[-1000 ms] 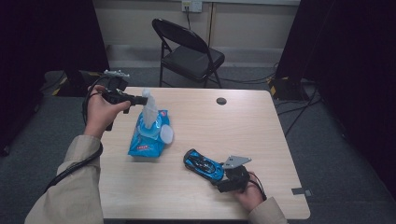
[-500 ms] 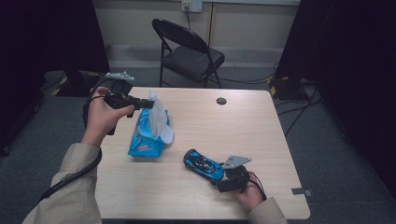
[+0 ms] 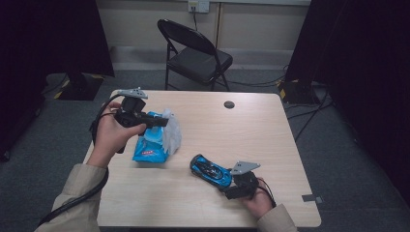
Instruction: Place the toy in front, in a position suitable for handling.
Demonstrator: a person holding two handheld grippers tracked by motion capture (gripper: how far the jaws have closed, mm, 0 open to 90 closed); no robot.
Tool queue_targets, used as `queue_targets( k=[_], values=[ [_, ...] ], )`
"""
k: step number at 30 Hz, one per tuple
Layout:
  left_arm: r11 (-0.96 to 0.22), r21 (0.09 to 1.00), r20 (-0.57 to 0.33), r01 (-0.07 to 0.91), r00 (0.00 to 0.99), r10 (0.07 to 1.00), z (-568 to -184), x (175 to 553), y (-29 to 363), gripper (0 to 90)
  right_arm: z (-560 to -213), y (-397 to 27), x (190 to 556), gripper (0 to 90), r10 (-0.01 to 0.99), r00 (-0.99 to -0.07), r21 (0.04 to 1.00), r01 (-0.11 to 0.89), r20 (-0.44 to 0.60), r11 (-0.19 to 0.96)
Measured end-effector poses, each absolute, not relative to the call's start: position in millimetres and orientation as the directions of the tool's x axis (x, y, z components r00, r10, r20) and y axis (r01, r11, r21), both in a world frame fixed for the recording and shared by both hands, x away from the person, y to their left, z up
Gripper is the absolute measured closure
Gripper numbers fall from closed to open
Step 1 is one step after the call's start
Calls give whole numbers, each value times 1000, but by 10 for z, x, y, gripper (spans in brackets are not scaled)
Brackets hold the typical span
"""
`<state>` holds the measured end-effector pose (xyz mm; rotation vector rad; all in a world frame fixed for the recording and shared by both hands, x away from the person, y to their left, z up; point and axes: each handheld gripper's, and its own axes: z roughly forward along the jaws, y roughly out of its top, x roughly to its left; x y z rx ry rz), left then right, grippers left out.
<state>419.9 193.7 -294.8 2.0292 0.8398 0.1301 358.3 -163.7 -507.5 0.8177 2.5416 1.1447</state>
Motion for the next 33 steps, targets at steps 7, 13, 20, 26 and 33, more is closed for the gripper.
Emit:
queue_targets(
  k=[7, 13, 20, 26, 33],
  values=[
    [-378, 774, -237, 509, 785, 572, -3083, 4083, 1874, 899, -5075, -1637, 3584, 235, 577, -817, 746, 393, 14, 538],
    [-375, 768, -270, 519, 794, 545, -3305, 3977, 1847, 898, -5075, -1637, 3584, 235, 577, -817, 746, 393, 14, 538],
    [-388, 742, -303, 546, 790, 533, -3608, 3869, 1830, 898, -5075, -1638, 3585, 235, 576, -817, 746, 392, 13, 539],
    [-415, 711, -332, 567, 791, 514, -3892, 3755, 1789, 898, -5075, -1638, 3585, 236, 576, -817, 746, 392, 13, 539],
    [-435, 675, -336, 595, 774, 537, -4204, 3722, 1794, 898, -5075, -1638, 3585, 236, 576, -817, 746, 392, 13, 539]
  ],
)
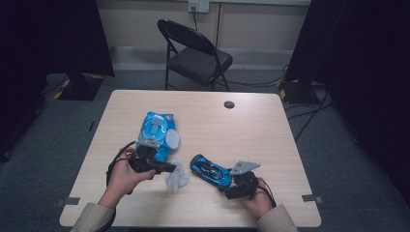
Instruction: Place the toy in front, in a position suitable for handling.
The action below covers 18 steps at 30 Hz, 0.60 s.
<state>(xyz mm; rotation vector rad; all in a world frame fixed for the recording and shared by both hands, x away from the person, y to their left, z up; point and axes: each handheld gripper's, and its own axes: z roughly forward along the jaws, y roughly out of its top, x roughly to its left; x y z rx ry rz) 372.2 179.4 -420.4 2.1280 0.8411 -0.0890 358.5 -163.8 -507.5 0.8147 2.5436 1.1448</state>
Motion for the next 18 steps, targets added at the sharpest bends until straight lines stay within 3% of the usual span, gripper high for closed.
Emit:
queue_targets(
  k=[18],
  values=[
    [-454, 637, -315, 623, 748, 584, -4761, 3605, 1972, 888, -5075, -1638, 3585, 235, 576, -817, 746, 392, 14, 539]
  ],
)
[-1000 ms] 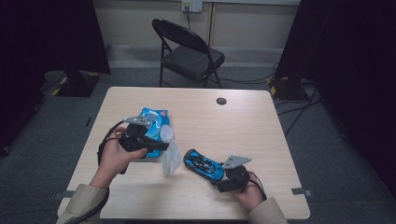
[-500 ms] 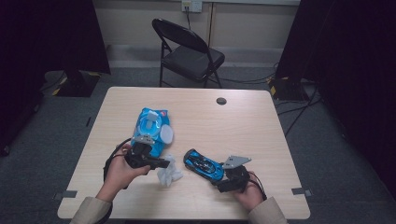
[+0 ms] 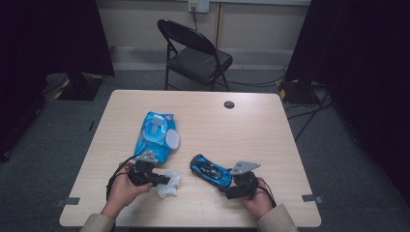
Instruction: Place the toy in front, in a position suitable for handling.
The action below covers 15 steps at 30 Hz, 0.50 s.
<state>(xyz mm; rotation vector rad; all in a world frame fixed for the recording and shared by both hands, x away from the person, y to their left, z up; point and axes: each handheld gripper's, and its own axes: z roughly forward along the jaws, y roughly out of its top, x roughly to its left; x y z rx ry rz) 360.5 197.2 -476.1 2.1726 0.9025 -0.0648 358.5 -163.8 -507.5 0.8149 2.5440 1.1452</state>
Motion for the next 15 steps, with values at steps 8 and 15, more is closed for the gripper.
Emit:
queue_targets(
  k=[8, 15],
  values=[
    [-514, 635, -256, 576, 785, 564, -4834, 3535, 1971, 803, -5075, -1638, 3585, 235, 576, -817, 746, 392, 14, 539],
    [-546, 675, -195, 496, 834, 516, -4897, 3443, 1957, 629, -5075, -1638, 3586, 235, 576, -818, 746, 392, 14, 539]
  ],
)
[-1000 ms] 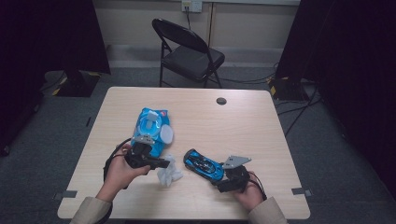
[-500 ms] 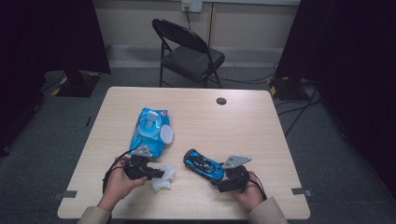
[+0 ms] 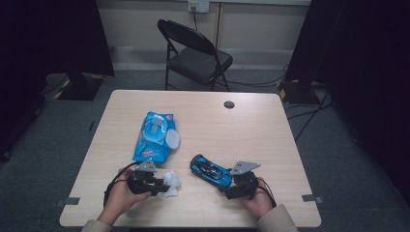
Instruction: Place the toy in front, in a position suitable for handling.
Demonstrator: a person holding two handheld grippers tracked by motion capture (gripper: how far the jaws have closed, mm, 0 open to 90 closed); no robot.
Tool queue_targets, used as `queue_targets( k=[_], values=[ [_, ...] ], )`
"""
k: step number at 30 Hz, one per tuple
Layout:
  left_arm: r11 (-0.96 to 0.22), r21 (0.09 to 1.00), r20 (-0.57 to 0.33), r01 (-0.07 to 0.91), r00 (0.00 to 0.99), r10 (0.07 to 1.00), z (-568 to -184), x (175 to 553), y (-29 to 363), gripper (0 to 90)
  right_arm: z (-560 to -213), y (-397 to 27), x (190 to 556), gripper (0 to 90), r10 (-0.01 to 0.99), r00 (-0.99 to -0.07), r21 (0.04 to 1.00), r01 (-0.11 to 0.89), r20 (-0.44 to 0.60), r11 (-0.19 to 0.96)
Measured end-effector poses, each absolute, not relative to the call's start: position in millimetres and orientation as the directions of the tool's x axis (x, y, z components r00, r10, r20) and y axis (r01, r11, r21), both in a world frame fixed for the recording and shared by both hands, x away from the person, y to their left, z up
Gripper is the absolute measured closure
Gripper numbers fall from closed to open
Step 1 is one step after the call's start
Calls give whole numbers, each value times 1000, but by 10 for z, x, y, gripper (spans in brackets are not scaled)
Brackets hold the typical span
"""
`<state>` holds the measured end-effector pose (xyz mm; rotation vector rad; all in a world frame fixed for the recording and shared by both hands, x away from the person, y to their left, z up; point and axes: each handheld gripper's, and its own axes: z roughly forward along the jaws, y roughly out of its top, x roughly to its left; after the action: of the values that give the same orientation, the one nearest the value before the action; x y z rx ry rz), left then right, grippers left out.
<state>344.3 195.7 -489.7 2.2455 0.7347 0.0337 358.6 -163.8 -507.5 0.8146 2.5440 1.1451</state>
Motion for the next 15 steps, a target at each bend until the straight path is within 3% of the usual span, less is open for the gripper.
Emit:
queue_targets(
  k=[4, 5, 11, 15],
  values=[
    [-571, 683, -155, 455, 855, 496, -4904, 3397, 1932, 541, -5074, -1638, 3586, 235, 575, -818, 745, 392, 14, 539],
    [-600, 686, -108, 413, 872, 477, -4908, 3374, 1916, 540, -5074, -1638, 3586, 235, 575, -818, 745, 392, 14, 539],
    [-634, 692, -31, 344, 892, 451, -4932, 3327, 1900, 546, -5074, -1639, 3587, 235, 574, -818, 746, 391, 14, 539],
    [-633, 701, -11, 329, 892, 451, -4940, 3335, 1919, 619, -5074, -1639, 3589, 236, 573, -819, 746, 391, 15, 540]
  ],
)
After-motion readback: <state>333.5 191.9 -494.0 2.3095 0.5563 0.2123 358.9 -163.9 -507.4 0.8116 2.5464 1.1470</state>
